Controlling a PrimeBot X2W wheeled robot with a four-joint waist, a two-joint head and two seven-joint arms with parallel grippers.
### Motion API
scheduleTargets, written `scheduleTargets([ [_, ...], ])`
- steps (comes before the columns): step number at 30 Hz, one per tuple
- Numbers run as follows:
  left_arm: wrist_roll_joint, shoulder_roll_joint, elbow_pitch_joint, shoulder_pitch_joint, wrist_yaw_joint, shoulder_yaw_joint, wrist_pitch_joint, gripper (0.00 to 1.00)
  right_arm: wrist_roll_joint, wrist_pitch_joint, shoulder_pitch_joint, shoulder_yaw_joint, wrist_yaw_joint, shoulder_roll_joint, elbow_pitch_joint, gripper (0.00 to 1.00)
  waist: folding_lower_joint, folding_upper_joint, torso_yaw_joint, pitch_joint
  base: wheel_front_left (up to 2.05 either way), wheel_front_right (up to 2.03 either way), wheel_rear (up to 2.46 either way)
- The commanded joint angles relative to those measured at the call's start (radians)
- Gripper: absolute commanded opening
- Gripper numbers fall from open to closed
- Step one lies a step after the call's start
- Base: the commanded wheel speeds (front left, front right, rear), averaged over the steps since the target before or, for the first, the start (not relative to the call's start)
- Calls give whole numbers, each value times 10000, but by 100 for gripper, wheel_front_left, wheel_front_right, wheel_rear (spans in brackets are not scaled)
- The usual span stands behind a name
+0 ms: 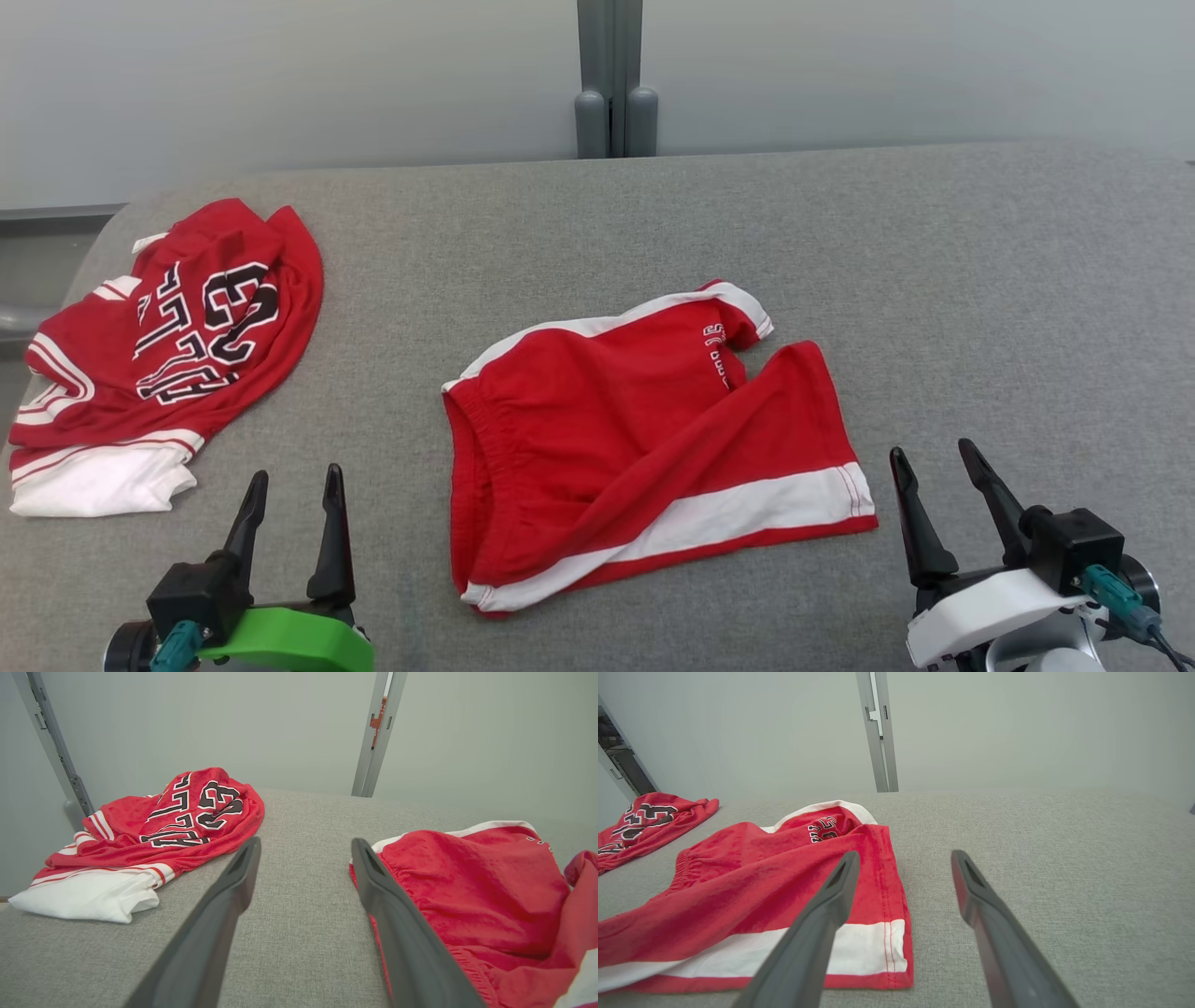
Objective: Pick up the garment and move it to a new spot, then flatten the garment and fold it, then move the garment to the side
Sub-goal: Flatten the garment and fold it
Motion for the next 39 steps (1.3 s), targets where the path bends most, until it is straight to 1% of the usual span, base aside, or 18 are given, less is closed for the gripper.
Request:
scheduleTargets([
  [1,5,66,-62,149,-28,55,-4,100,-121,-31,146,-42,-10,47,-121,100,0,0,-45,-57,0,0,0],
  [16,434,174,42,377,-28,313,-4,100,-453,-32,501,-250,-10,159,-586,100,0,0,-92,-479,0,0,0],
  [28,515,189,340,315,35,257,-4,100,-508,-32,593,-388,-10,255,-780,100,0,0,-113,-670,0,0,0],
  [39,432,264,502,213,87,181,-4,100,-536,-32,624,-355,-10,355,-706,100,0,0,-137,-678,0,0,0],
])
